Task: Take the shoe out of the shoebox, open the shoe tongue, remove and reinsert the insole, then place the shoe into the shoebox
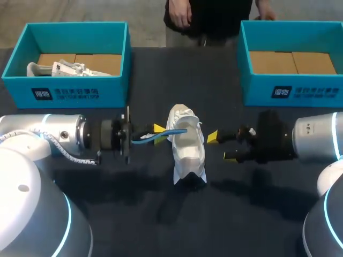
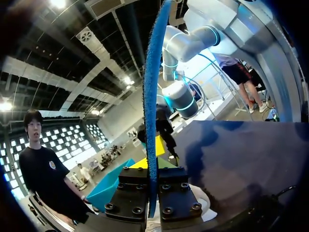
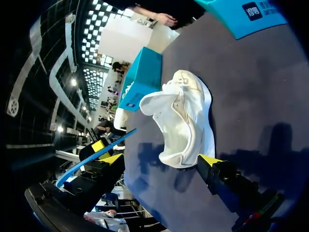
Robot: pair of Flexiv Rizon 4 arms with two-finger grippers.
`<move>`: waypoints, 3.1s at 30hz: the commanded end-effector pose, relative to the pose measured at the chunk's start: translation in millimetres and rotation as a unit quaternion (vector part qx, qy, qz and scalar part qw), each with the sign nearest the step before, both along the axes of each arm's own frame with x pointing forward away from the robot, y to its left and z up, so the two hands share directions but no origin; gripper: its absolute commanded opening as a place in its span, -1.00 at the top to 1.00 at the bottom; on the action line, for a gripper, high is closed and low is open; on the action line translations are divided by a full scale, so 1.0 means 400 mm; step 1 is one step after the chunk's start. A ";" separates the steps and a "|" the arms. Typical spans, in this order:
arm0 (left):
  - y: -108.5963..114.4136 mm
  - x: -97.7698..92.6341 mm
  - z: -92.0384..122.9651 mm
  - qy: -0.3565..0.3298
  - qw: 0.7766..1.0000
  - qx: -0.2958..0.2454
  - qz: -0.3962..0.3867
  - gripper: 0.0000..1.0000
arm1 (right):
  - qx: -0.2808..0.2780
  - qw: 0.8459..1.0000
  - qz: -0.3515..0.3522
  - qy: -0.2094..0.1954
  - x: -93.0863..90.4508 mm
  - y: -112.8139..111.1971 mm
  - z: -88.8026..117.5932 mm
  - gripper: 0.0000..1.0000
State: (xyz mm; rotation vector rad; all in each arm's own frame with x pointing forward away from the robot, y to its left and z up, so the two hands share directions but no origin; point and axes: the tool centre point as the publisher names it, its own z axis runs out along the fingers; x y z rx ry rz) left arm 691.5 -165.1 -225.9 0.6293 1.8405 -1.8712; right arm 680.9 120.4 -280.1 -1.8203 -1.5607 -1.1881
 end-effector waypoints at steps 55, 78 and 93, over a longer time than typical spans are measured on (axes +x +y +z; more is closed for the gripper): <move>-0.031 0.019 -0.140 0.031 0.998 0.046 0.021 1.00 | -0.020 1.000 -0.011 0.005 -0.017 -0.062 0.006 -1.00; -0.021 0.024 -0.158 0.041 0.997 0.063 0.025 1.00 | -0.020 1.000 -0.011 0.005 -0.017 -0.062 0.006 -1.00; -0.028 0.004 -0.112 0.034 0.998 0.039 0.025 1.00 | -0.020 1.000 -0.011 0.005 -0.017 -0.062 0.006 -1.00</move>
